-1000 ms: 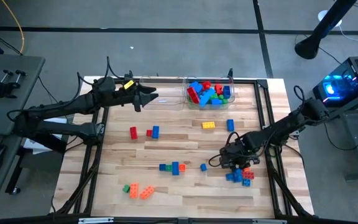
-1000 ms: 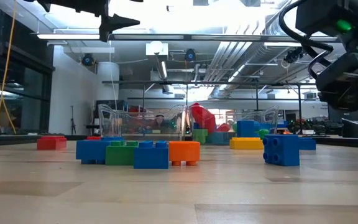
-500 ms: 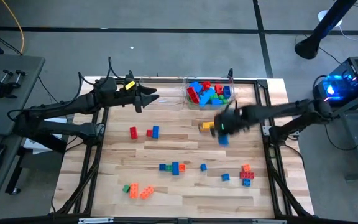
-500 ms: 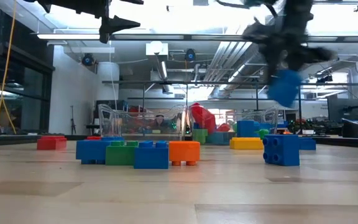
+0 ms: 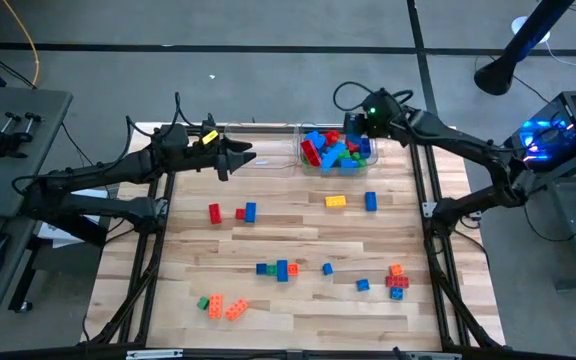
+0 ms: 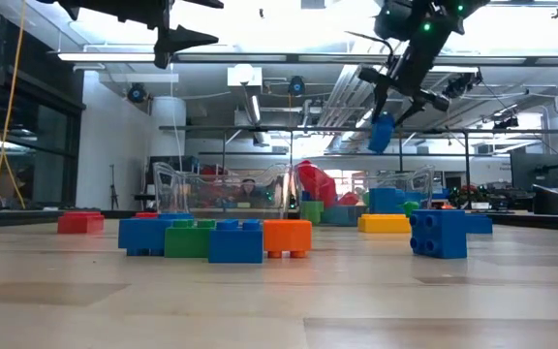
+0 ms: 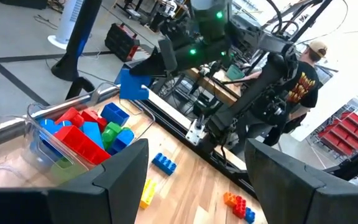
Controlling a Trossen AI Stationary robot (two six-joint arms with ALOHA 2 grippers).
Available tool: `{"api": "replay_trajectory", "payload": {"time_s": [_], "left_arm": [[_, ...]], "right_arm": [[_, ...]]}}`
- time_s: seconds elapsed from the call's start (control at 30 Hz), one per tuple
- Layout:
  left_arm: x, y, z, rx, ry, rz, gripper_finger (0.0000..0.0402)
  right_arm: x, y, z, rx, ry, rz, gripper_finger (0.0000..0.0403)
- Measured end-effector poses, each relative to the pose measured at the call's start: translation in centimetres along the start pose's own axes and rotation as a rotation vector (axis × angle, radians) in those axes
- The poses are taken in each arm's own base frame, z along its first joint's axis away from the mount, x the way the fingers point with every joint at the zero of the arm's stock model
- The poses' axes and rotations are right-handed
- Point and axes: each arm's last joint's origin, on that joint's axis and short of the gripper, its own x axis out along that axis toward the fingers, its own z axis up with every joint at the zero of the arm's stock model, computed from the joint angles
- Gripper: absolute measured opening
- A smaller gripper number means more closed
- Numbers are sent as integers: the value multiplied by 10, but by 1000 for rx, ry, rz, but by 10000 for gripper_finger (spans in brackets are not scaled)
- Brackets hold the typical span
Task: Sort blocks by size
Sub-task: Put the blue lego piece into the right transparent bin, then put the red lego piece into the left transparent bin
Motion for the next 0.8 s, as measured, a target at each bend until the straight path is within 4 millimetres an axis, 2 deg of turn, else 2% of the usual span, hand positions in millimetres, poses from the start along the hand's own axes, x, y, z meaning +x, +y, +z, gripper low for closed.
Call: {"api": "replay_trajectory", "payload": {"time_s": [0.17, 0.33, 0.43, 0.53, 0.63, 0.7, 0.8], "left_arm": [[0, 0, 0, 41, 4, 2, 252], [0, 0, 0, 109, -2, -1, 252], [-2, 5, -11, -28, 129, 64, 252], [-16, 14, -36, -104, 467, 267, 252], [-38, 21, -59, -110, 703, 554, 252], [-51, 24, -68, -104, 730, 759, 252], [-61, 22, -73, -154, 615, 973, 252]], "right_arm": [[0, 2, -2, -26, 50, 53, 256], [-5, 17, -12, -73, 67, 143, 273], [-9, 25, -23, -114, 95, 169, 275], [-13, 31, -35, -177, 137, 177, 276], [-17, 34, -45, -225, 164, 173, 276], [-19, 36, -50, -242, 173, 170, 276], [-21, 38, -54, -259, 174, 171, 277]]}}
